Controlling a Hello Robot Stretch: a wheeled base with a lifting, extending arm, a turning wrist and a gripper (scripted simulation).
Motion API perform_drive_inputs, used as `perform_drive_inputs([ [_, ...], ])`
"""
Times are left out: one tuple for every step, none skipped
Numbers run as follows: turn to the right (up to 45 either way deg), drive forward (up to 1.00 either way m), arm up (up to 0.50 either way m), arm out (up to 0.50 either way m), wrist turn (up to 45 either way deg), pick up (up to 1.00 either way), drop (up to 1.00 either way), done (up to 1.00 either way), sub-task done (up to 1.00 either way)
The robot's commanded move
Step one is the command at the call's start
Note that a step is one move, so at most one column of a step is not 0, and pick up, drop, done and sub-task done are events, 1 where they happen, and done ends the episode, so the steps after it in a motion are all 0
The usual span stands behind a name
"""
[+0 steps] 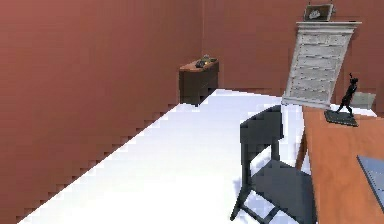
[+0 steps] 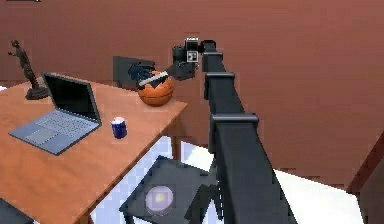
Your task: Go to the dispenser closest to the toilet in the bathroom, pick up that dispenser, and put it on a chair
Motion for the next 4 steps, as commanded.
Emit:
perform_drive_inputs([
  [0.0, 0.0, 0.0, 0.0, 21.0, 0.0, 0.0, 0.0, 0.0],
  [0.0, 0.0, -0.32, 0.0, 0.0, 0.0, 0.0, 0.0, 0.0],
  [0.0, 0.0, -0.32, 0.0, 0.0, 0.0, 0.0, 0.0, 0.0],
  [0.0, 0.0, 0.0, 0.0, 0.0, 0.0, 1.0, 0.0, 0.0],
])
